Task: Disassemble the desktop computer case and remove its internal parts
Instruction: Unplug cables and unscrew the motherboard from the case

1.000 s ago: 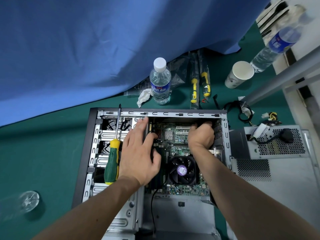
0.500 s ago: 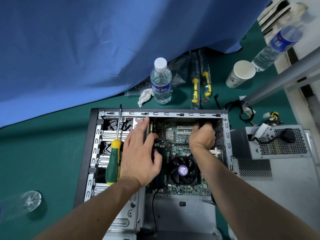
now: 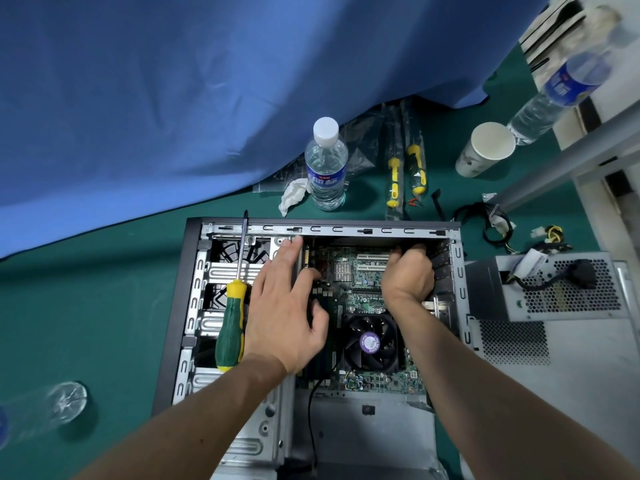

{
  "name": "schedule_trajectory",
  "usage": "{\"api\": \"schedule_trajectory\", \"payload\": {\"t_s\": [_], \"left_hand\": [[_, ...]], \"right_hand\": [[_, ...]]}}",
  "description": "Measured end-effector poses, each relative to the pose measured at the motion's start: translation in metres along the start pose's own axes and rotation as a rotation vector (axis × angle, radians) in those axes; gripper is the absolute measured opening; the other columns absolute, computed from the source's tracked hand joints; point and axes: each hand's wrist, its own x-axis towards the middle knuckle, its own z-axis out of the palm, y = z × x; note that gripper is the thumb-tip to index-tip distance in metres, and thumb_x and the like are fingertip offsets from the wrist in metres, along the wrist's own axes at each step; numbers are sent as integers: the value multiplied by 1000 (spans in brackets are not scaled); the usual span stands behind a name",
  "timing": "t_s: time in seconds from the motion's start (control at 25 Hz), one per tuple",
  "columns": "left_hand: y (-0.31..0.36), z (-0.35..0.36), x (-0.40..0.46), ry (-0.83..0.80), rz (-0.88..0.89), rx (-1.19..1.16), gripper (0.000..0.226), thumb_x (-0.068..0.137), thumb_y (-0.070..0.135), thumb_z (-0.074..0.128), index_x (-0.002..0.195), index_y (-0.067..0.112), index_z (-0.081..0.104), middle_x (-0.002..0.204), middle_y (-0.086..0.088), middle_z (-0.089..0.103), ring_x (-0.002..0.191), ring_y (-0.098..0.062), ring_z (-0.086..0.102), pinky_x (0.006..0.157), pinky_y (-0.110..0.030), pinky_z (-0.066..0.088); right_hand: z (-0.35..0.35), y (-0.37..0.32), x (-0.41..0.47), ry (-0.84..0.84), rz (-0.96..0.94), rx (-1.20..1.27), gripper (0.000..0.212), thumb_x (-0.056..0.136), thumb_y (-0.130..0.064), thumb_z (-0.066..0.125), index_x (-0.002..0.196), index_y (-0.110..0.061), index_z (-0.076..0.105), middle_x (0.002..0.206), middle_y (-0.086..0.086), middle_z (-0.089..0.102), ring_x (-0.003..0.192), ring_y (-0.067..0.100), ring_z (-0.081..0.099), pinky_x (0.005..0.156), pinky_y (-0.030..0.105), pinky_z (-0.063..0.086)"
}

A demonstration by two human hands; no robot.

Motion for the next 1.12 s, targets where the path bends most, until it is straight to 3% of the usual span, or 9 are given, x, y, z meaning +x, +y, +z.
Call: {"api": "schedule_trajectory", "payload": {"t_s": [0.32, 0.48, 0.68, 0.84, 1.12], "left_hand": [[-1, 1, 0, -9, -6, -3, 38, 78, 32, 50, 111, 16, 59, 156, -12, 27, 147, -27, 20, 116, -47, 23], [-1, 1, 0, -13, -13, -4, 39, 78, 32, 50, 112, 15, 60, 157, -12, 26, 147, -27, 19, 116, -48, 23], [0, 0, 0, -19, -14, 9, 39, 77, 31, 51, 112, 16, 60, 157, -12, 25, 147, -27, 19, 117, -43, 18], [0, -1, 0, -16, -13, 10, 39, 76, 30, 53, 111, 16, 60, 157, -12, 26, 146, -27, 20, 117, -41, 17], [-1, 1, 0, -14, -13, 13, 39, 77, 31, 51, 112, 16, 59, 157, -12, 25, 147, -26, 19, 117, -44, 19]], "right_hand": [[-1, 2, 4, -14, 133, 146, 25, 92, -29, 66, 95, -4, 60, 96, 19, 71, 87, 36, 69, 74, 41, 56], [-1, 5, 4, -6, 142, 224, 25, 95, -26, 62, 101, -2, 63, 92, 16, 72, 88, 34, 68, 80, 42, 54], [-2, 5, 2, -9, 58, 112, 21, 97, -23, 57, 94, -3, 61, 86, 17, 72, 84, 35, 68, 75, 40, 54], [-4, 3, 1, -11, 107, 166, 25, 98, -27, 56, 102, -3, 62, 94, 18, 72, 91, 35, 68, 78, 37, 50], [-6, -1, 8, 6, 198, 229, 20, 96, -11, 52, 101, 3, 65, 106, 25, 69, 98, 41, 66, 83, 42, 51]]}}
